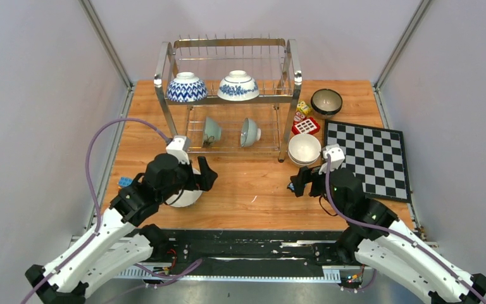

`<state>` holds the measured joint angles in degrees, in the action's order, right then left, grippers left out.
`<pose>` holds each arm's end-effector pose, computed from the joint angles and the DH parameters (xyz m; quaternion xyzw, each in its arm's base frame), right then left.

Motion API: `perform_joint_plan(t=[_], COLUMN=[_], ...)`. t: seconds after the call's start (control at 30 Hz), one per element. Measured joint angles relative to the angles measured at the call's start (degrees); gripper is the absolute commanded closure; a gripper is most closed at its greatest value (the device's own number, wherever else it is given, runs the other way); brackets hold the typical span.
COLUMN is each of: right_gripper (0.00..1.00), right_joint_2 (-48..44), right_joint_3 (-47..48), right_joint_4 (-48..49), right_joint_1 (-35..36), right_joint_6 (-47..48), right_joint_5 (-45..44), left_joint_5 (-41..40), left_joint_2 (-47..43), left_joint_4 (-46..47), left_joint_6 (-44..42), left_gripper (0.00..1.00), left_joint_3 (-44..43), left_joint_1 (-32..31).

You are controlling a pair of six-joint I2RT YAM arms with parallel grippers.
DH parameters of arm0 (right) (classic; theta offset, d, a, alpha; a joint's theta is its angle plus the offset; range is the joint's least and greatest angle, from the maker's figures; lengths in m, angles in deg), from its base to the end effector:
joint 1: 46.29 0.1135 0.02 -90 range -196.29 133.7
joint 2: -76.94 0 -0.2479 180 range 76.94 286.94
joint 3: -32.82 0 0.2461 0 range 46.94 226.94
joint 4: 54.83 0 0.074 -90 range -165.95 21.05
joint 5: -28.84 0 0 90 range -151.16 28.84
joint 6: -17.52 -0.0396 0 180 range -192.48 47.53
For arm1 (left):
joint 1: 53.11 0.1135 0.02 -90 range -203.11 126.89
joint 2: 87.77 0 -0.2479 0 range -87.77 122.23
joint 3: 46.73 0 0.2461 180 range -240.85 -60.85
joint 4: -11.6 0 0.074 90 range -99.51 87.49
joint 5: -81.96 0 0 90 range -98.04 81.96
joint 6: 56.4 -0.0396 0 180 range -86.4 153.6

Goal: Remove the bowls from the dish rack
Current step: Pick up the bowl from the dish rack.

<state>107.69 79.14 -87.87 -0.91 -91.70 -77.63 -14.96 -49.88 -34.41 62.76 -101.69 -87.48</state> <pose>0.1139 0.0995 0.2727 -0.0981 0.7964 0.2152 0.5565 0.1338 -0.0857 0.2832 0.0085 0.8603 -0.2227 0.4585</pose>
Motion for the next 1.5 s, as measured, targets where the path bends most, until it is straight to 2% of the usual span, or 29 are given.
perform_joint_plan(t=[0.07, 0.2, 0.43, 0.6, 0.83, 0.97, 1.2, 1.5], right_gripper=[0.06, 0.06, 0.08, 0.09, 0.10, 0.10, 0.11, 0.11], right_joint_2=[-1.36, -1.64, -1.68, -3.06, -5.92, -6.49, -9.18, -14.75], right_joint_3=[-0.61, -1.20, -3.26, -5.84, -7.74, -7.87, -8.81, -10.29], right_joint_4=[0.02, 0.02, 0.09, 0.59, 1.29, 1.36, 1.18, -0.15], right_joint_1=[0.00, 0.00, 0.00, 0.00, 0.00, 0.00, 0.00, 0.00], right_joint_6=[-0.79, -2.27, -3.89, -5.38, -6.67, -6.80, -7.39, -8.22], right_joint_5=[-0.15, -0.26, -0.07, 1.14, 2.75, 3.32, 4.59, 6.01], left_joint_5=[-3.10, -8.20, -11.15, -8.70, -8.48, -8.74, -6.73, -5.07], left_joint_2=[-0.31, 0.20, 12.28, 21.35, 26.49, 32.33, 43.80, 50.38], left_joint_4=[1.14, 3.93, 11.43, 23.15, 43.67, 50.86, 57.81, 62.31], left_joint_6=[1.36, 4.96, 7.52, 7.08, 3.43, -0.39, -5.42, -6.47], left_gripper=[0.00, 0.00, 0.04, 0.08, 0.16, 0.21, 0.31, 0.37], left_joint_3=[0.83, 4.52, 5.92, 5.90, 7.76, 7.04, 1.86, -2.64], left_joint_1=[-5.95, -10.08, -10.38, -10.40, -10.40, -10.40, -9.62, -7.54])
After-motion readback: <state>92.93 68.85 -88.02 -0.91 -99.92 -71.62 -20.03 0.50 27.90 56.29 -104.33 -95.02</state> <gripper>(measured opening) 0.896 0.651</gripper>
